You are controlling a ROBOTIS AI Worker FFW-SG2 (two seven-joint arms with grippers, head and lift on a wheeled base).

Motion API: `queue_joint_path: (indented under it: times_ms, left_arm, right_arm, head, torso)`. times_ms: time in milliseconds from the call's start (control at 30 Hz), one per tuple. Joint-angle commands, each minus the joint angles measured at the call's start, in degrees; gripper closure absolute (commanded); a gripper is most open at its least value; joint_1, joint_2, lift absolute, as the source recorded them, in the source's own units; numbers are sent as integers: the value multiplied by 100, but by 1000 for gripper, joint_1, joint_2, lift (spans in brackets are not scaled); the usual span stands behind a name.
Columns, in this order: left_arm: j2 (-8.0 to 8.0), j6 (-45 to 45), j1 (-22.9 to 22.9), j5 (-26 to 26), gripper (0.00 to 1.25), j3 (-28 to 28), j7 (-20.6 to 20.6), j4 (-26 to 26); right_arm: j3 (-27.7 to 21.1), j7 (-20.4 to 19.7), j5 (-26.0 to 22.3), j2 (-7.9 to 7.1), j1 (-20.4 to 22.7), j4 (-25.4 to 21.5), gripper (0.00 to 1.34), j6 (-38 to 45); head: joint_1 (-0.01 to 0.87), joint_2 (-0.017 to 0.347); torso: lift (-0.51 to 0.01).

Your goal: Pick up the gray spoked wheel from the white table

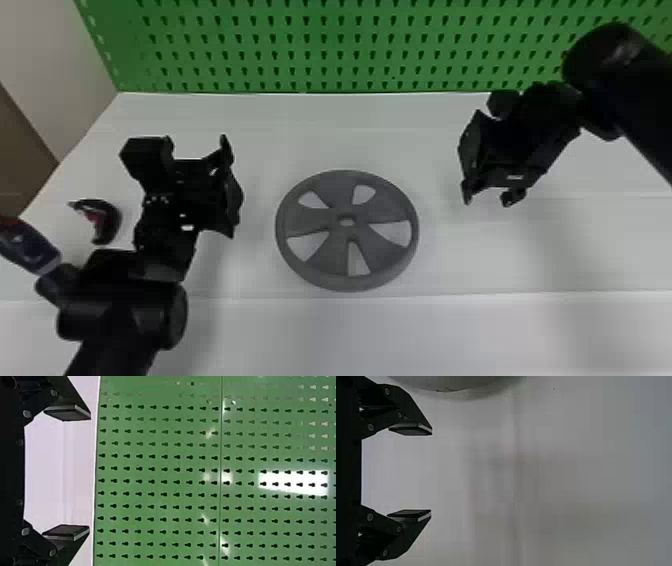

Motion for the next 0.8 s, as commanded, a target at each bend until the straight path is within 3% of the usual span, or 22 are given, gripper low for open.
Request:
queue_joint_path:
  times_ms: [0, 767]
  left_arm:
    - [1, 10, -6, 11, 265, -9, 7, 0]
    - [10, 19, -14, 19, 265, -9, 16, 0]
  right_arm:
    - [42, 0, -109, -25, -54, 96, 522, 0]
    - [191, 0, -337, -42, -81, 263, 522, -44]
  head:
    - [806, 44]
    - [806, 44]
  torso:
    - [-98]
    - [-98]
